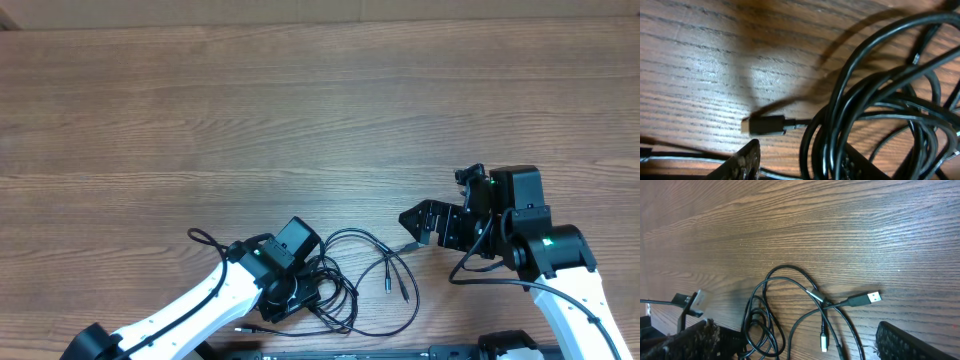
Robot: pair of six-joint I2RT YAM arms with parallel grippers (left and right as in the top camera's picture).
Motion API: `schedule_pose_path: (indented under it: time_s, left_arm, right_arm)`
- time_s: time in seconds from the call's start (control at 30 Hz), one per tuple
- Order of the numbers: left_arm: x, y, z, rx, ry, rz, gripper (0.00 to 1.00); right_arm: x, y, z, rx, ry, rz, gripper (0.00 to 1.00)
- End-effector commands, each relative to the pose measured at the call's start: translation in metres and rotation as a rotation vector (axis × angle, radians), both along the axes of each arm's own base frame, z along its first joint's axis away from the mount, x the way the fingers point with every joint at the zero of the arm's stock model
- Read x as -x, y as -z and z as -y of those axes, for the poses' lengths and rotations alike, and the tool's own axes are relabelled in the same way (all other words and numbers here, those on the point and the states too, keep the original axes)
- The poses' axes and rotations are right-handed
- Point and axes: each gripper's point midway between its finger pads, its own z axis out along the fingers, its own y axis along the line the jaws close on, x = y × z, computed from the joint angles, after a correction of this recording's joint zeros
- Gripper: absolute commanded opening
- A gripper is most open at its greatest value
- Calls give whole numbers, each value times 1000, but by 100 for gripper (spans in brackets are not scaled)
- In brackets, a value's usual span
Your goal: Untangle cables
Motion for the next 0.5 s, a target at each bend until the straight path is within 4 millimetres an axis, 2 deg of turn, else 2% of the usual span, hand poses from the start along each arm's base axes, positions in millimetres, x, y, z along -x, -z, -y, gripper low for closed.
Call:
schedule_pose_path:
  time_s: [0.0, 0.1, 0.17, 0.23, 0.27, 0.4, 0.47]
  left_arm:
    - [5, 10, -3, -29, -2, -40, 42]
    - [2, 11, 1, -15, 0, -30, 38]
    - [-4, 11, 7, 10, 6, -2, 31]
    - [-11, 9, 13, 41, 59, 41, 8]
    - [-12, 9, 14, 50, 78, 52, 4]
    - [-21, 7, 22, 86, 125, 104, 4]
    - [-33, 1, 33, 133, 173, 175, 4]
  right_arm:
    - [-4, -6, 1, 0, 4, 24, 100]
    - [-4, -6, 1, 0, 4, 23, 100]
    - [-4, -6, 1, 0, 4, 23, 100]
    - [-4, -6, 1, 0, 4, 23, 100]
    - [-4, -6, 1, 0, 4, 23, 100]
    - [-5, -6, 0, 0, 4, 27, 100]
    - [-5, -6, 1, 0, 5, 27, 100]
